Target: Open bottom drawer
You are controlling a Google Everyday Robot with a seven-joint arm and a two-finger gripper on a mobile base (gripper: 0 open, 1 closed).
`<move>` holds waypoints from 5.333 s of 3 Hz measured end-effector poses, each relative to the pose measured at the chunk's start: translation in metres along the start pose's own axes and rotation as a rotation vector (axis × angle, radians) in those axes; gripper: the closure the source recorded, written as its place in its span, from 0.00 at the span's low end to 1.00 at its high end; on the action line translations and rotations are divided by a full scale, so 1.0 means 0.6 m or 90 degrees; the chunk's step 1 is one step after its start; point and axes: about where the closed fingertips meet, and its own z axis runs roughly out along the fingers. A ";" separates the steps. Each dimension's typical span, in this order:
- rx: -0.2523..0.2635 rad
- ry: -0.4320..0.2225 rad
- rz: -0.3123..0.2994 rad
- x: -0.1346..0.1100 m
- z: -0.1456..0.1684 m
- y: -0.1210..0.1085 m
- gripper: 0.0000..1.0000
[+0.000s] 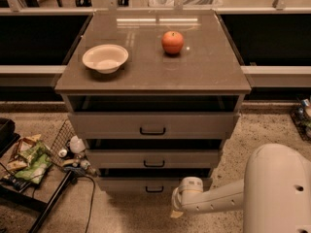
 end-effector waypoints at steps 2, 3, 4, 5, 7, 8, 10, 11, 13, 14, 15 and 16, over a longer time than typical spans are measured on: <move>0.041 -0.009 -0.034 -0.044 0.023 -0.052 0.00; 0.037 0.004 -0.049 -0.049 0.039 -0.051 0.00; 0.038 0.039 -0.074 -0.059 0.077 -0.060 0.00; 0.040 0.071 -0.090 -0.062 0.107 -0.075 0.00; 0.014 0.121 -0.117 -0.050 0.127 -0.078 0.42; -0.008 0.145 -0.117 -0.030 0.125 -0.067 0.64; -0.009 0.145 -0.117 -0.032 0.116 -0.069 1.00; -0.009 0.145 -0.117 -0.032 0.116 -0.069 1.00; -0.009 0.145 -0.117 -0.032 0.113 -0.070 0.75; -0.009 0.145 -0.117 -0.032 0.113 -0.070 0.52; -0.009 0.145 -0.117 -0.032 0.113 -0.070 0.21; -0.009 0.145 -0.117 -0.032 0.113 -0.069 0.00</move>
Offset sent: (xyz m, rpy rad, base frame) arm 0.0570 0.0274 0.0012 -0.0206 -0.1054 0.0435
